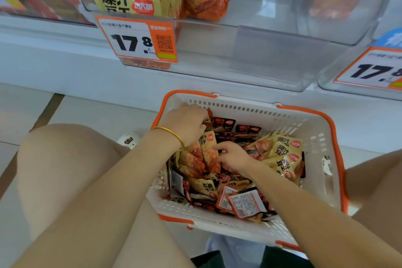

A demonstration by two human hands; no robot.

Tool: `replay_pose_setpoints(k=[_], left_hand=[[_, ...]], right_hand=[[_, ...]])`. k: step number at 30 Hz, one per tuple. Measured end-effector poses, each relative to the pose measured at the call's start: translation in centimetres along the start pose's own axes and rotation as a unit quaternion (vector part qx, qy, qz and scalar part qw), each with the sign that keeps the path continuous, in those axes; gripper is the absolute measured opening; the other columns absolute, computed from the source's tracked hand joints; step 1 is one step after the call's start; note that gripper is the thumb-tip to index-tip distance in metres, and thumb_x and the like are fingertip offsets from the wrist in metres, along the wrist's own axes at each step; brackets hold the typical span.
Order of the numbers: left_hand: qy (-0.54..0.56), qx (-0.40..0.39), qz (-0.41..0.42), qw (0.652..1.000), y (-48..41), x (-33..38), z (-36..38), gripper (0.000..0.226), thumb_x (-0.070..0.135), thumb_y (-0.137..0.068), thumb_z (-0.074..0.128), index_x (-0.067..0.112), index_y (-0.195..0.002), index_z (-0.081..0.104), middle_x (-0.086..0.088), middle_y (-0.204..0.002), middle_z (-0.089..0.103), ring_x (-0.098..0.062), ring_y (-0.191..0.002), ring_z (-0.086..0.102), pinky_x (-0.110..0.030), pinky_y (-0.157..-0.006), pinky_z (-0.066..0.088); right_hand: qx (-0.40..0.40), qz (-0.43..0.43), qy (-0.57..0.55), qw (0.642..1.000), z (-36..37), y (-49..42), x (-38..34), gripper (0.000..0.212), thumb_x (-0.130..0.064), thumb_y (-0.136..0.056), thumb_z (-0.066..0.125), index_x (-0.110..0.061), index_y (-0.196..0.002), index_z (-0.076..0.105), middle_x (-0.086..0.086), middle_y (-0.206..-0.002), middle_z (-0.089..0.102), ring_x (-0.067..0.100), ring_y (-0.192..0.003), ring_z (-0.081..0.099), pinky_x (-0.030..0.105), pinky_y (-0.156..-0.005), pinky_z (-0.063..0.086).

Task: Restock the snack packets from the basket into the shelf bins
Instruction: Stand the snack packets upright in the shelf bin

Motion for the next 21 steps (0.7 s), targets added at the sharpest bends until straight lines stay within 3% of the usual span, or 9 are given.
replay_pose_setpoints(k=[1, 2, 5, 8, 11, 15, 18, 21], left_hand=[[0.008, -0.006, -0.005, 1.000, -0.1, 0.0, 0.2, 0.028, 0.025, -0.096, 0.044, 0.015, -0.119, 0.054, -0.006, -0.117, 0.055, -0.025, -0.110, 0.047, -0.046, -0.093, 0.044], [0.018, -0.007, -0.011, 1.000, -0.2, 0.0, 0.3, 0.028, 0.025, -0.095, 0.046, 0.014, -0.119, 0.054, -0.007, -0.118, 0.055, -0.026, -0.110, 0.049, -0.046, -0.093, 0.044], [0.077, -0.002, -0.033, 0.996, -0.4, 0.0, 0.5, 0.034, 0.030, -0.095, 0.050, 0.011, -0.122, 0.050, -0.011, -0.122, 0.055, -0.027, -0.109, 0.053, -0.043, -0.092, 0.045], [0.192, -0.017, -0.053, 0.980, 0.0, 0.8, 0.5, 0.051, 0.036, -0.093, 0.055, 0.011, -0.135, 0.041, -0.009, -0.135, 0.048, -0.025, -0.122, 0.049, -0.041, -0.100, 0.043], [0.256, -0.006, -0.047, 0.966, 1.1, 1.9, -0.9, 0.044, 0.031, -0.089, 0.062, 0.012, -0.127, 0.050, -0.002, -0.115, 0.053, -0.018, -0.110, 0.052, -0.029, -0.092, 0.043], [0.322, 0.044, -0.028, 0.945, 3.0, 1.8, -5.3, 0.020, 0.024, -0.082, 0.071, 0.008, -0.092, 0.066, -0.009, -0.093, 0.063, -0.021, -0.085, 0.060, -0.038, -0.078, 0.049], [0.393, 0.053, 0.015, 0.918, 4.8, 3.1, -9.3, 0.007, 0.018, -0.083, 0.069, 0.013, -0.081, 0.064, 0.000, -0.074, 0.061, -0.002, -0.060, 0.058, -0.024, -0.055, 0.048], [0.402, 0.108, 0.057, 0.908, 6.6, 4.5, -14.6, 0.004, 0.017, -0.085, 0.067, 0.019, -0.083, 0.063, 0.000, -0.074, 0.062, 0.002, -0.052, 0.056, -0.015, -0.047, 0.045]], right_hand=[[-0.004, -0.019, -0.009, 1.000, -1.2, 1.1, -1.0, 0.045, 0.007, -0.089, 0.046, -0.008, -0.130, 0.054, 0.003, -0.100, 0.061, 0.009, -0.074, 0.053, 0.014, -0.060, 0.041], [-0.011, -0.036, -0.016, 0.999, -2.3, 2.2, -1.9, 0.042, 0.006, -0.090, 0.046, -0.010, -0.128, 0.056, 0.002, -0.108, 0.060, 0.007, -0.078, 0.053, 0.014, -0.063, 0.044], [-0.063, -0.079, -0.057, 0.993, -5.0, 5.8, -4.3, 0.035, 0.002, -0.094, 0.047, -0.017, -0.118, 0.063, -0.003, -0.127, 0.054, 0.012, -0.109, 0.057, 0.026, -0.088, 0.052], [-0.118, -0.116, -0.139, 0.976, -6.8, 9.3, -6.3, 0.033, 0.003, -0.094, 0.047, -0.011, -0.120, 0.062, 0.007, -0.128, 0.059, 0.022, -0.115, 0.059, 0.038, -0.096, 0.050], [-0.141, -0.148, -0.217, 0.954, -8.2, 12.2, -8.1, 0.034, 0.000, -0.091, 0.050, -0.004, -0.124, 0.058, 0.015, -0.123, 0.062, 0.028, -0.110, 0.061, 0.038, -0.086, 0.054], [-0.133, -0.180, -0.295, 0.929, -9.3, 15.2, -10.9, 0.035, -0.008, -0.082, 0.067, -0.006, -0.116, 0.057, 0.014, -0.108, 0.065, 0.021, -0.087, 0.067, 0.035, -0.064, 0.057], [-0.142, -0.184, -0.290, 0.928, -9.1, 17.2, -13.2, 0.063, -0.028, -0.062, 0.086, -0.009, -0.114, 0.055, 0.014, -0.104, 0.066, 0.023, -0.085, 0.066, 0.036, -0.066, 0.058], [-0.167, -0.227, -0.233, 0.931, -8.9, 20.4, -17.8, 0.031, -0.008, -0.075, 0.062, -0.006, -0.106, 0.059, 0.005, -0.089, 0.072, 0.015, -0.076, 0.069, 0.028, -0.065, 0.058]])
Point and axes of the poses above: each hand's wrist, its own y-axis away from the middle knuckle, its own z-axis out of the palm, x = y × z, the point moved 10 cm from there along -y, towards the middle knuckle
